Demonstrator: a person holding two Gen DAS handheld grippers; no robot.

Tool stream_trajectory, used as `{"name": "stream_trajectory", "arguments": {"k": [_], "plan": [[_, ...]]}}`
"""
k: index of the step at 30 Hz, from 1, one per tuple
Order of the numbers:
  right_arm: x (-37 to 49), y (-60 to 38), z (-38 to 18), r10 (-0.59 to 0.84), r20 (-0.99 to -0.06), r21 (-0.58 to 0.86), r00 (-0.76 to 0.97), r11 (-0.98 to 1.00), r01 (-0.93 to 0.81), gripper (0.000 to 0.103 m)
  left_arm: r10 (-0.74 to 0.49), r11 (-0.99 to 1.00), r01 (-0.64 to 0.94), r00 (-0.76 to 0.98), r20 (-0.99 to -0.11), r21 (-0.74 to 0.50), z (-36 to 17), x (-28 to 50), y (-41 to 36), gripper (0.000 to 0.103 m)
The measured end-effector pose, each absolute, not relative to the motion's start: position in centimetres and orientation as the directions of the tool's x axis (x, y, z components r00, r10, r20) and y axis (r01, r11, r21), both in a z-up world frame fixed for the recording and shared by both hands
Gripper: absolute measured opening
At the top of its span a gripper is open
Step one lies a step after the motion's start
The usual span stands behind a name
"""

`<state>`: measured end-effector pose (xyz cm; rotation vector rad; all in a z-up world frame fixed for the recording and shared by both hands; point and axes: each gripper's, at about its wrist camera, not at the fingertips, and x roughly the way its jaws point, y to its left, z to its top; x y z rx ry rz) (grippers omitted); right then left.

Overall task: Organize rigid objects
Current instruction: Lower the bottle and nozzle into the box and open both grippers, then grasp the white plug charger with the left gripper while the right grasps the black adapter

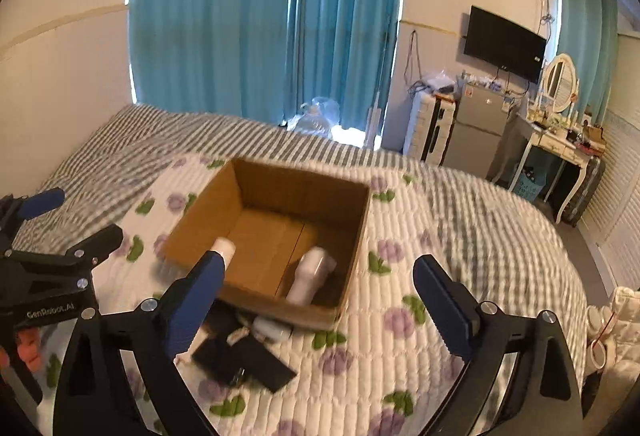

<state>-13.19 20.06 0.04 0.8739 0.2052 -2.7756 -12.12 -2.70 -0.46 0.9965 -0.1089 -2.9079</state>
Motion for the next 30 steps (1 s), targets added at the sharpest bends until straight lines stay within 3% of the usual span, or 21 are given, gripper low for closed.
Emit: {"name": "stream_trajectory", "arguments": {"k": [9,16,23,26,29,30], "plan": [[-13.9,20.9,-8.0,-0.176,-0.668,-0.005,-0.723,-0.971,0.241,0.096,-0.128,-0.992,0.099,-0.677,-0.724,0.083,-8.8,-13.3,-2.9,0.101],[-14.8,21.7,-12.1,-0.171,-0.743,0.027,-0.647,-0.974,0.226,0.096,-0.2,-0.972,0.015,-0.582,-0.788,0.236,-15.3,-13.3,-0.9,0.1],[-14.7,21.6,-12.3,-0.177,-0.745,0.033,-0.644,-0.973,0.23,0.096,-0.151,-0.979,-0.028,-0.572,-0.806,0.203,-15.8,-13.2,0.0,0.098],[-14.8,21.4,-12.6,-0.178,-0.752,0.036,-0.635,-0.972,0.23,0.096,-0.072,-0.991,-0.052,-0.557,-0.827,0.122,-15.8,-13.4,-0.3,0.086],[-14.7,21.2,-12.8,-0.179,-0.757,0.036,-0.629,-0.972,0.233,0.096,-0.053,-0.986,-0.105,-0.52,-0.853,0.126,-16.7,-13.6,0.7,0.071],[-14.7,21.1,-12.8,-0.177,-0.757,0.031,-0.629,-0.971,0.235,0.096,-0.054,-0.983,-0.123,-0.5,-0.864,0.133,-17.2,-13.7,1.0,0.06]]}}
